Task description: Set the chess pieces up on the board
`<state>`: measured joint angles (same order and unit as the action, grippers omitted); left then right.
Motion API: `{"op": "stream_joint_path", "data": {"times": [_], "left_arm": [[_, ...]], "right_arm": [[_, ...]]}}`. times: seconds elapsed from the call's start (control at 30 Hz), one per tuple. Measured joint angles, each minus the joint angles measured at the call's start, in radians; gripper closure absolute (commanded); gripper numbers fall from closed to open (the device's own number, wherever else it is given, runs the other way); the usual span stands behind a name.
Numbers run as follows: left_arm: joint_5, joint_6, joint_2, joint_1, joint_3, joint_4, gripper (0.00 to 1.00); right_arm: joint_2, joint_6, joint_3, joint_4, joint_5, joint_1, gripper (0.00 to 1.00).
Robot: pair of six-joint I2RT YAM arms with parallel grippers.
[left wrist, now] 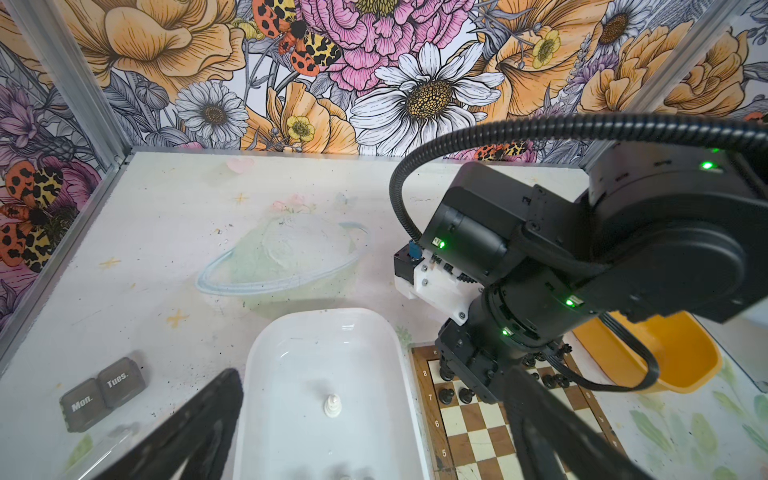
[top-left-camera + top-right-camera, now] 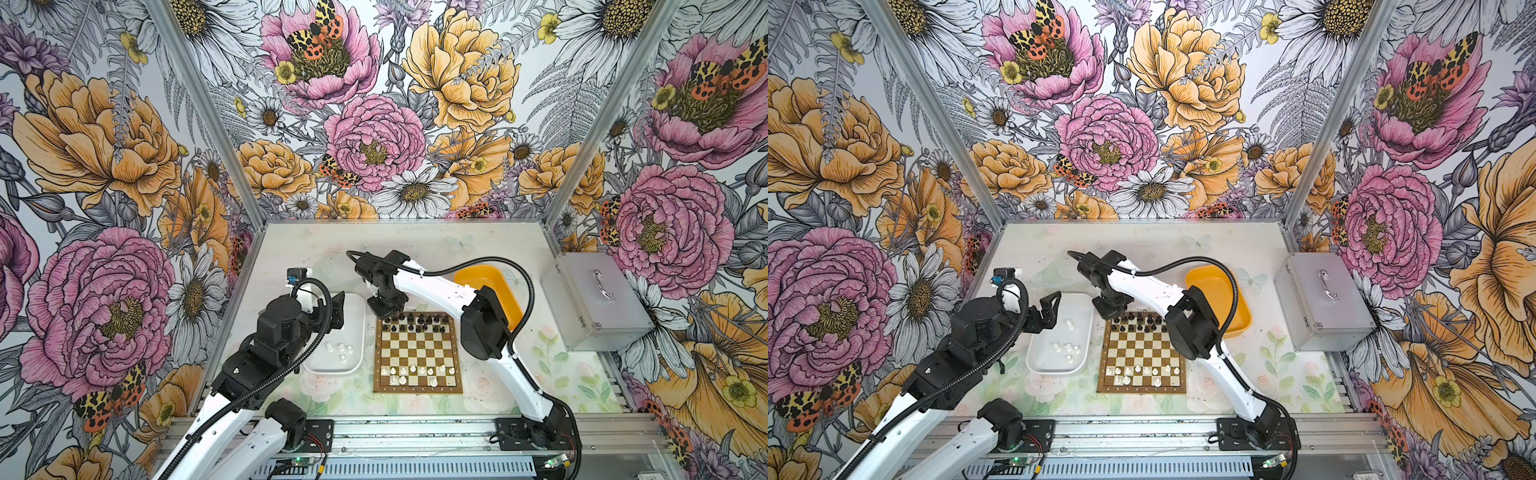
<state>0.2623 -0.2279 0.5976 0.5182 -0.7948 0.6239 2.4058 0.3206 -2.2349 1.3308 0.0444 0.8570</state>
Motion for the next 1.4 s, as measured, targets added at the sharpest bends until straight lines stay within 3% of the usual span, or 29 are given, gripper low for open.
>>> {"op": "stream_joint_path", "data": {"times": [1.4], "left_arm": [[0.0,-0.001,-0.02,-0.006,-0.006,0.009,0.01]], "right_arm": [[-0.006,0.003,0.039,-0.05,0.028,-0.021,0.9]]}}
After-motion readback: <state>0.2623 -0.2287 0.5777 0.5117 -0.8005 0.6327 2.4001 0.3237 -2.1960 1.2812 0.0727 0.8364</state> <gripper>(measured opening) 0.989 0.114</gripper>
